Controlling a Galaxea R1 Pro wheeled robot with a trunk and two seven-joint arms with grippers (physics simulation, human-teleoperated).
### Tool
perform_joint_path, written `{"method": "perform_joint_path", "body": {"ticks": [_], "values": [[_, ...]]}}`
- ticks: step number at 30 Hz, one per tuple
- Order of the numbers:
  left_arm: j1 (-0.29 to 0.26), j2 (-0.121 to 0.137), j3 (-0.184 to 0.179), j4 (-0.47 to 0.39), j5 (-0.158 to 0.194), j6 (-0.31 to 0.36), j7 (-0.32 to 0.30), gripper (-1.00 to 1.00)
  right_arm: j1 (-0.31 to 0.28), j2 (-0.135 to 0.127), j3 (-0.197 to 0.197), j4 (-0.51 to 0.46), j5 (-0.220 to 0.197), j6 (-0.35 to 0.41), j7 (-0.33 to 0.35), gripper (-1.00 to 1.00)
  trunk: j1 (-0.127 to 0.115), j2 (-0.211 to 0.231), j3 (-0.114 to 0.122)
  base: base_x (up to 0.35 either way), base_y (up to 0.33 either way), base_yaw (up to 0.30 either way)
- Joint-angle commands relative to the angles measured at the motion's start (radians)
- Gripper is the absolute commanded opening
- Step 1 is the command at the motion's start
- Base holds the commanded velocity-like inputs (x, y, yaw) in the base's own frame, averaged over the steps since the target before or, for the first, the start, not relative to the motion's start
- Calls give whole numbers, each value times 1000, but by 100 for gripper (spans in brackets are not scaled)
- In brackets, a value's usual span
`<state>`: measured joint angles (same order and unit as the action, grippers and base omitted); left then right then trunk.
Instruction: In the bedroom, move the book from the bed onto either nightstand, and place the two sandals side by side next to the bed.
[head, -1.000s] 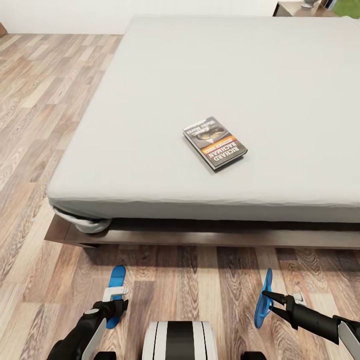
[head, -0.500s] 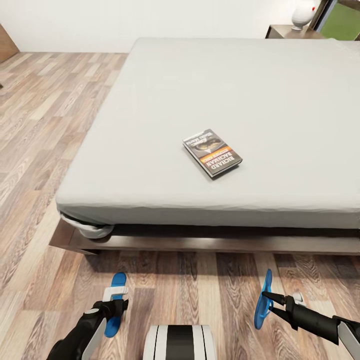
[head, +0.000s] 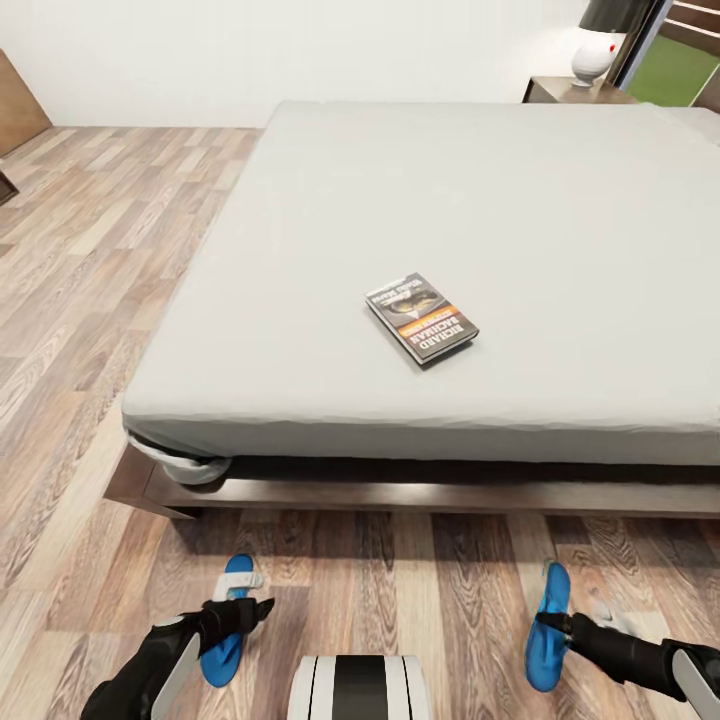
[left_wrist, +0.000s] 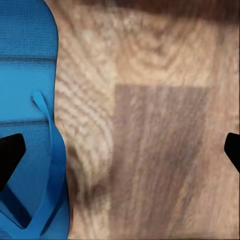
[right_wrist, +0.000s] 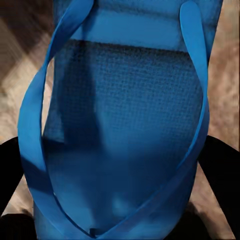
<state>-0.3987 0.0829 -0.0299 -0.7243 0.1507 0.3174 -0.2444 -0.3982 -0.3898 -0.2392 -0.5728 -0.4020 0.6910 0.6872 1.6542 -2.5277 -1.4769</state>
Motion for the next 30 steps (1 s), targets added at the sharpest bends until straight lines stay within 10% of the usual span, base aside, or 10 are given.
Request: {"method": "perform_joint_path", "body": {"ticks": [1,8,17,25,30], "values": [[0,2,3,-1,10,7,-17,100,-1,1,-3,-1,-6,0,-21,-100,0,0,-1,0,0,0],[0,8,39,-1,9,8,-127,100,-1,4,2,-1,36,-105,-234,-100,0,0,-1,0,0,0],[0,8,42,-1,9,8,-136,100,-1,20,3,-1,388,-207,-439,-100,0,0,-1,0,0,0],[0,8,42,-1,9,8,-136,100,-1,37,6,-1,431,-265,-448,-100,0,0,-1,0,0,0],[0,8,42,0,9,8,-136,100,-1,136,5,-4,469,-307,-448,-100,0,0,-1,0,0,0]]}}
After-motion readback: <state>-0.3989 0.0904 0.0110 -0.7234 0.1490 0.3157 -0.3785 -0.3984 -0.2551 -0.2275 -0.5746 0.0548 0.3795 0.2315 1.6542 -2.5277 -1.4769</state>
